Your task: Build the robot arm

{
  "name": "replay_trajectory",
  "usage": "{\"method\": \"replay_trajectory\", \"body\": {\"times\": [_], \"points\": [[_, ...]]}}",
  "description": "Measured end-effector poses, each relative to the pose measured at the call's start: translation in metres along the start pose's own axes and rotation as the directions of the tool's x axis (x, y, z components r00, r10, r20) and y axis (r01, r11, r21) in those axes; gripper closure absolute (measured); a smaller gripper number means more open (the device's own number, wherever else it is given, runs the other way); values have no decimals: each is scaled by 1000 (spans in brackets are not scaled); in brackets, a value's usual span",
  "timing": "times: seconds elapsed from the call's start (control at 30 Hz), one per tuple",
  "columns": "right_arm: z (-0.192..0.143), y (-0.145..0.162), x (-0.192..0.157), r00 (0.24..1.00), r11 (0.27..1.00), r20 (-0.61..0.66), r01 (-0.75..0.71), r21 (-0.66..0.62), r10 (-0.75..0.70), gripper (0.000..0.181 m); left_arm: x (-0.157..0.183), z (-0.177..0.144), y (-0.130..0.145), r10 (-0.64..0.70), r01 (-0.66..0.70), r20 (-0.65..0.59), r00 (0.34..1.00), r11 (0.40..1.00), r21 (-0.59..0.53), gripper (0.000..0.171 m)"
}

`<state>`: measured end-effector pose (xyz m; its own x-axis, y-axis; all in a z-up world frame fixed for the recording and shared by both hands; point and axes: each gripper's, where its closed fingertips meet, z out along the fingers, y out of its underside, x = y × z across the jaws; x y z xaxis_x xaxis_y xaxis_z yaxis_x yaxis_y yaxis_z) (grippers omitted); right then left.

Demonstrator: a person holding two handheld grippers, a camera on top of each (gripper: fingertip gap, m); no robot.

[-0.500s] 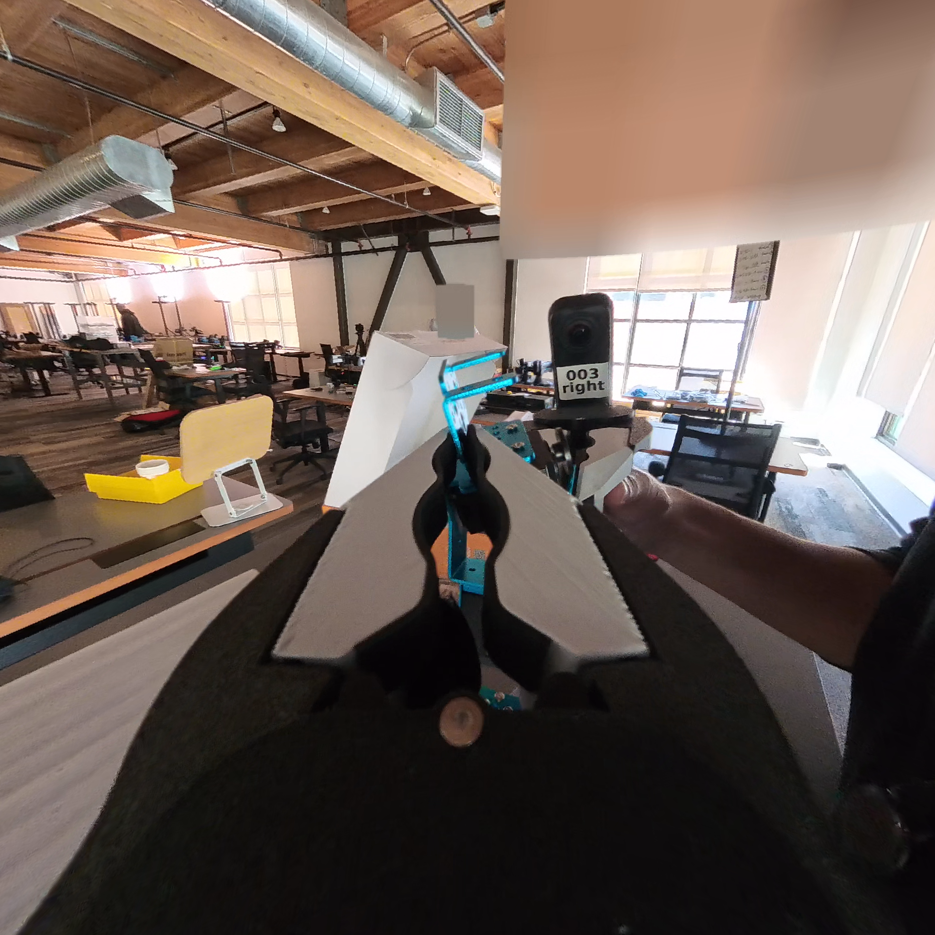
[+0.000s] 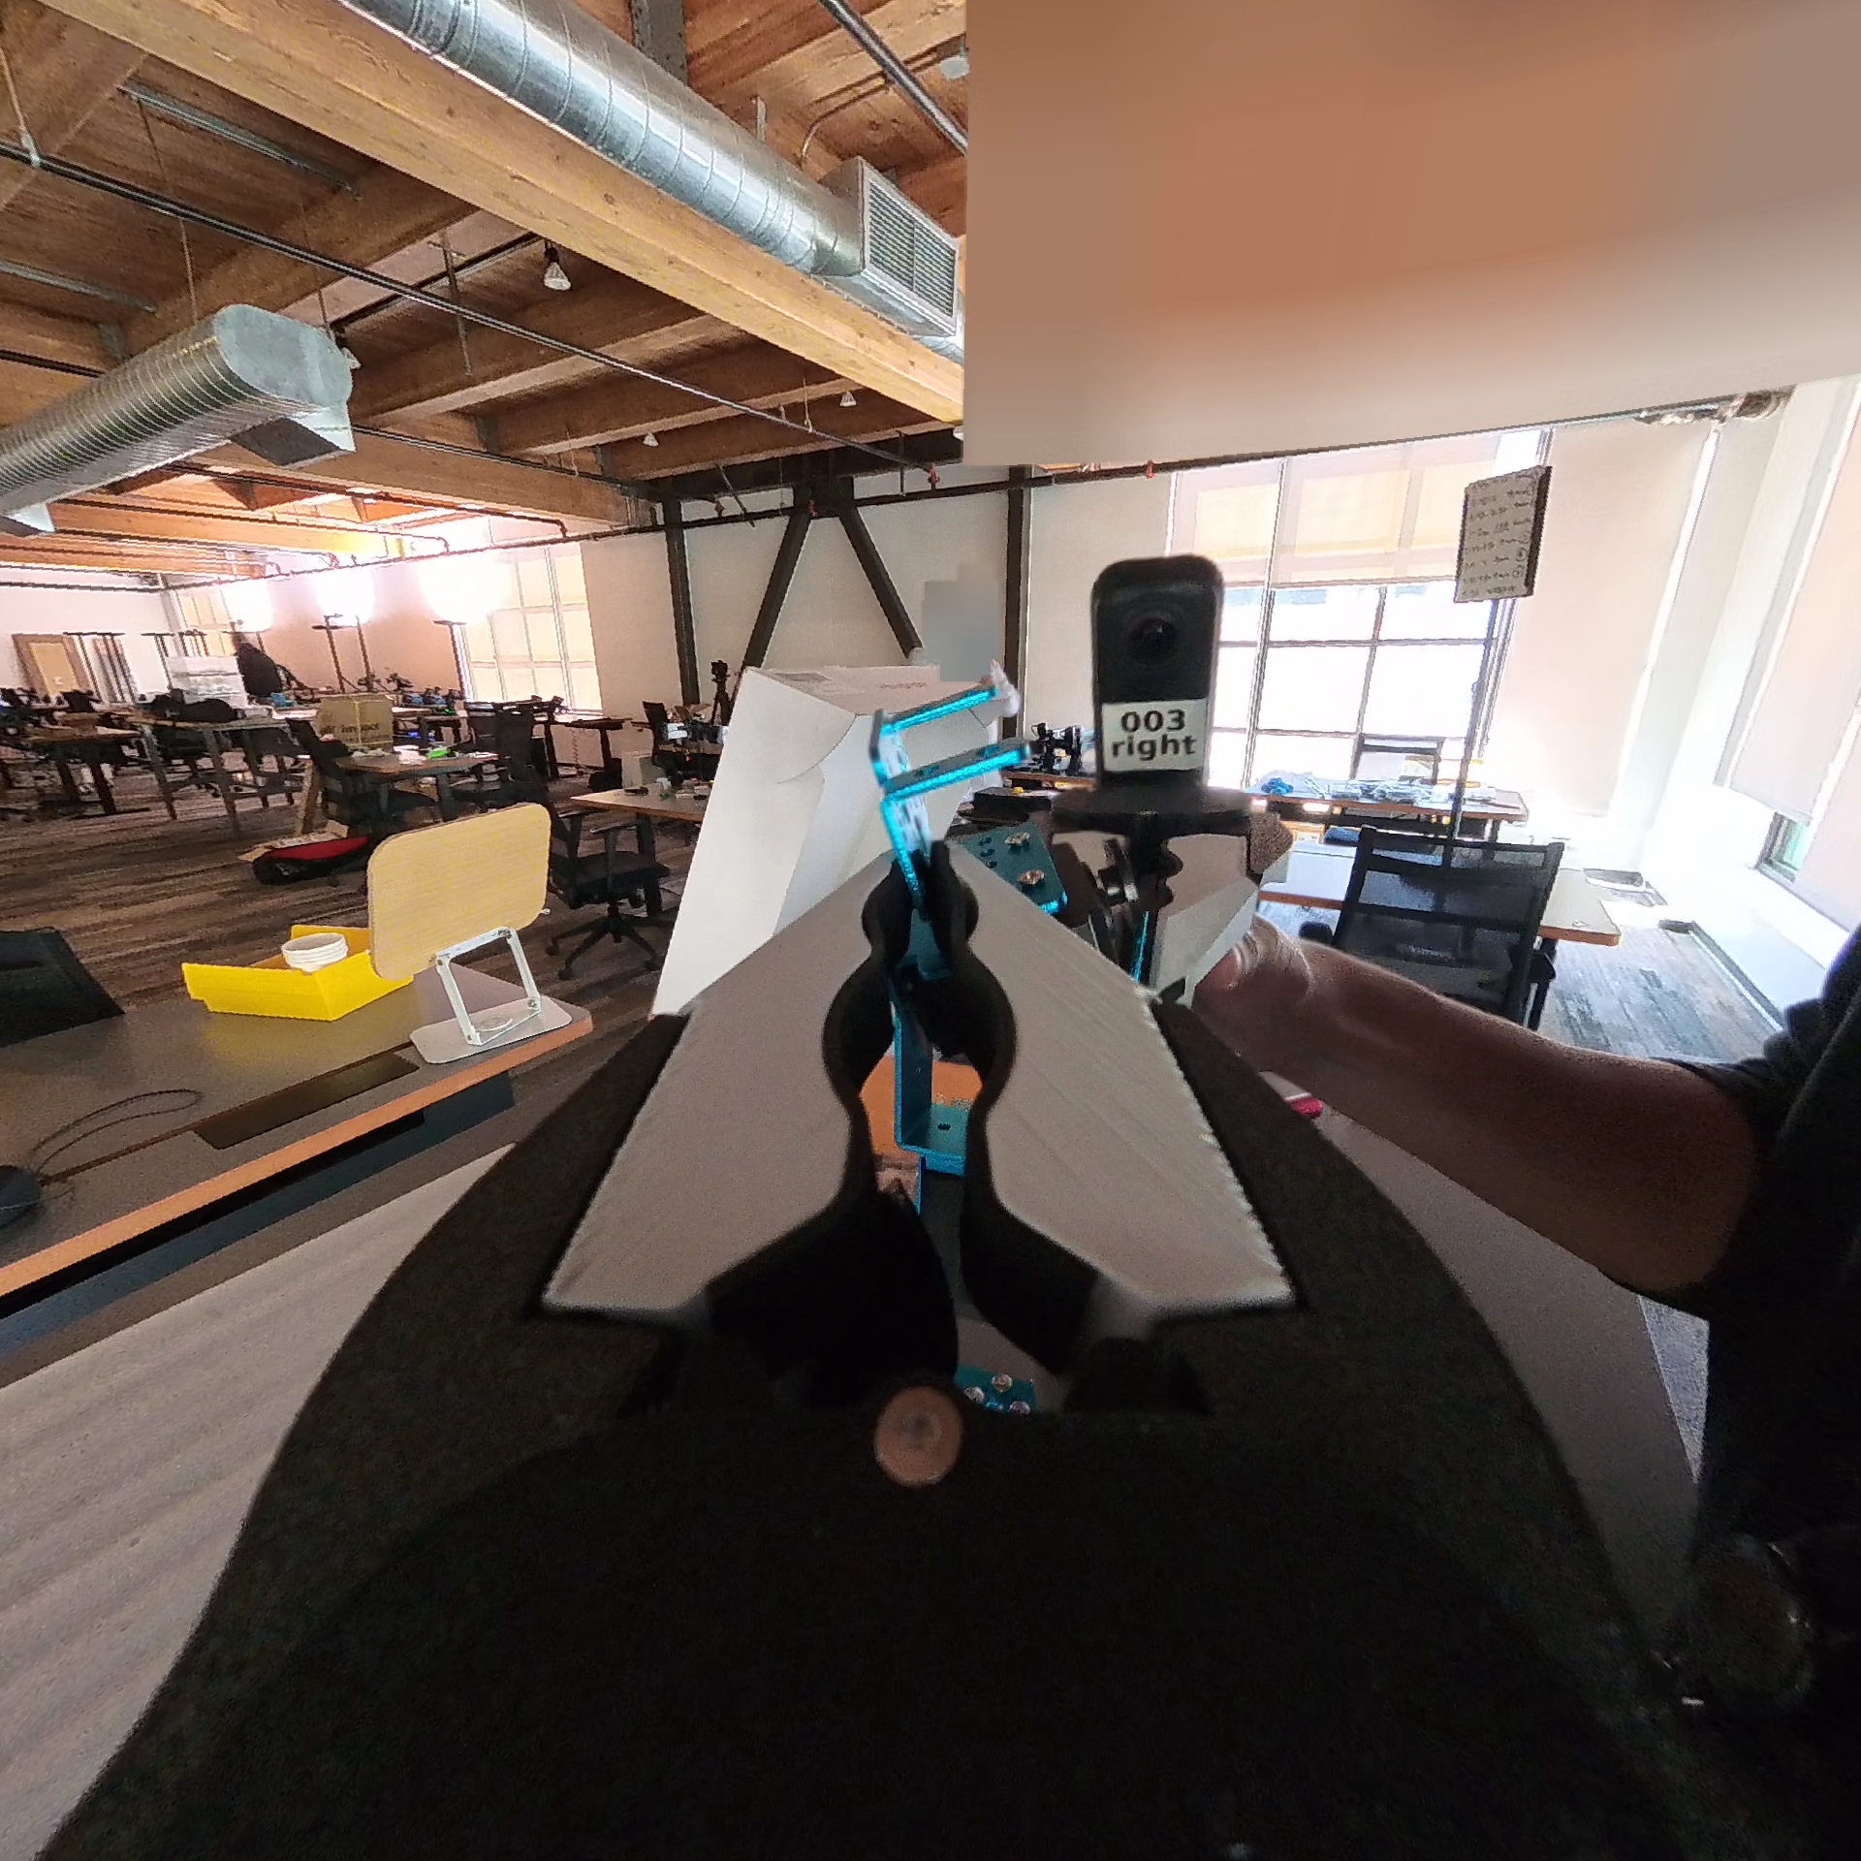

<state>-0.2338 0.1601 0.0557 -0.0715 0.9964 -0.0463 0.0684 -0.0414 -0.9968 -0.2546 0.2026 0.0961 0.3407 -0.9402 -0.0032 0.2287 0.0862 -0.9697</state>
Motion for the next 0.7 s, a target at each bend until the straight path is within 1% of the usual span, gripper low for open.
{"method": "replay_trajectory", "body": {"times": [0.23,0.43,0.7], "points": [[3,1,0,995,994,-34,94,-62,-96,180,0,-2,-1,43,-43,12,999,999,-10,169],[4,1,-1,987,984,-53,146,-105,-152,180,1,-3,-1,47,-46,14,999,999,-13,169],[1,2,-3,993,989,20,119,-89,-118,179,3,-2,0,87,-87,-6,996,996,-26,169]]}}
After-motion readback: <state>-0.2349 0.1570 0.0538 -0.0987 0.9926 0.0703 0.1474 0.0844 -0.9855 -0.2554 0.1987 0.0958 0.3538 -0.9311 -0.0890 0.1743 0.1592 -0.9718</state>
